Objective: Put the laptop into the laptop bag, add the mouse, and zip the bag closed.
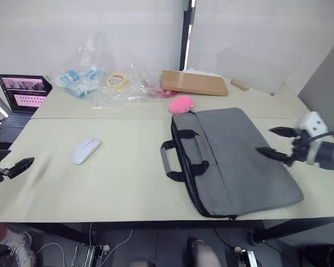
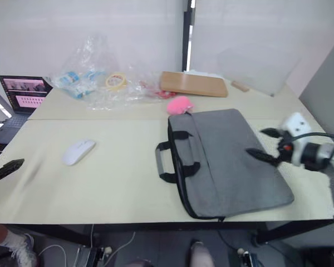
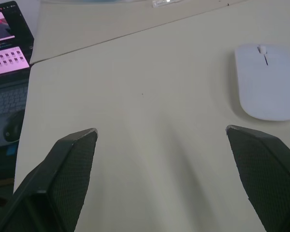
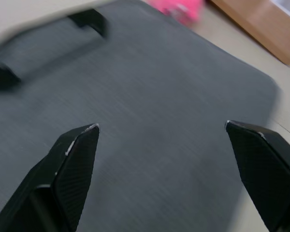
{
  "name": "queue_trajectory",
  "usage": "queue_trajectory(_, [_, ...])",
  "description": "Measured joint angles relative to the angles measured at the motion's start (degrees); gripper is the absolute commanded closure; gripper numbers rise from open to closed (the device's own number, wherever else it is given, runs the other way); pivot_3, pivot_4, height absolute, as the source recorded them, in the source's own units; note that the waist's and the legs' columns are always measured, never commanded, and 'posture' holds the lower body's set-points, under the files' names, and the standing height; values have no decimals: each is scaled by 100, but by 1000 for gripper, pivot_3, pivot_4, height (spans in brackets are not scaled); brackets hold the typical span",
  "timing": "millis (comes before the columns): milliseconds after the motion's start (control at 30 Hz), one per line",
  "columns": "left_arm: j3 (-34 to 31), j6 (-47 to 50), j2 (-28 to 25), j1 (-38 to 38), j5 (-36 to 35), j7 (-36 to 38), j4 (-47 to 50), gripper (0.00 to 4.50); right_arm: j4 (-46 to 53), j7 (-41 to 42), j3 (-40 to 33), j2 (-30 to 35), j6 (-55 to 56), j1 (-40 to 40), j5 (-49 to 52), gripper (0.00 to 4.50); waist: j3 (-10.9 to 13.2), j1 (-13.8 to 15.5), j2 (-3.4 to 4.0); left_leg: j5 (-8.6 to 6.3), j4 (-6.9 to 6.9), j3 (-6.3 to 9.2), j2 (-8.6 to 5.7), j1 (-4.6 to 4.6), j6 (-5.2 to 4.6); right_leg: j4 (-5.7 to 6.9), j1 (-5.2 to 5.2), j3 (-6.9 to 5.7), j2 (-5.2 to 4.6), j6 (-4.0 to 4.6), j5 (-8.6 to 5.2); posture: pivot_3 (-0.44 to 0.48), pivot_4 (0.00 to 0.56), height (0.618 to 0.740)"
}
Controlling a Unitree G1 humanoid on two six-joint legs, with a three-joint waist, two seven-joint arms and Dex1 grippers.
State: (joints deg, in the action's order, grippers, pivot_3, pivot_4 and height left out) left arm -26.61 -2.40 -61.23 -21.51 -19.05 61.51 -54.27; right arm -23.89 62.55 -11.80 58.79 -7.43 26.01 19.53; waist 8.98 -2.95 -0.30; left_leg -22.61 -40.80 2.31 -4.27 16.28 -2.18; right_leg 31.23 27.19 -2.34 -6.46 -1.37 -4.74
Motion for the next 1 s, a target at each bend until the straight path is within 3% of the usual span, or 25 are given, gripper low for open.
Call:
queue_trajectory(267, [42, -124, -1, -74, 91, 9, -132, 0, -2899, 216, 173, 214, 1645, 1404, -868, 58, 0, -105, -1, -5, 0, 32, 31, 2, -6, 1, -2, 19, -1, 3, 2, 0, 150, 740])
queue_trajectory(533, [-51, -94, -2, 193, 64, 162, -75, 0, -3821, 323, 381, 117, 2116, 2044, -1293, 58, 0, -90, 0, -7, 0, 46, 28, 15, -10, -3, 10, 14, -5, 2, 2, 0, 150, 740])
queue_trajectory(700, [-385, 2, -2, 585, -127, 40, 212, 0, -3825, 495, 627, -149, 2219, 2327, -1511, 58, 0, -113, 0, -8, -1, 47, 34, 15, -7, -2, 12, 14, 0, 2, 2, 0, 150, 740])
queue_trajectory(833, [-623, 146, -1, 940, -253, -31, 658, 0, -3231, 1058, 614, -799, 1402, 2465, -1087, 58, 1, -112, 1, -8, -5, 48, 37, 18, -6, 3, 16, 16, 0, 2, 3, 0, 150, 740])
queue_trajectory(900, [-765, 219, 3, 1161, -339, -75, 892, 0, -2594, 1285, 459, -1146, 1036, 2461, -614, 58, 1, -98, 4, -8, -7, 51, 34, 32, -5, 8, 34, 15, 0, 2, 3, 0, 150, 740])
queue_trajectory(1000, [-1022, 427, 100, 1572, -461, -193, 1332, 0, -712, 1450, 439, -1569, -70, 2263, 238, 58, 0, -80, 7, -7, -32, 55, 22, 89, -1, 38, 111, 8, -3, 6, 2, 0, 150, 740])
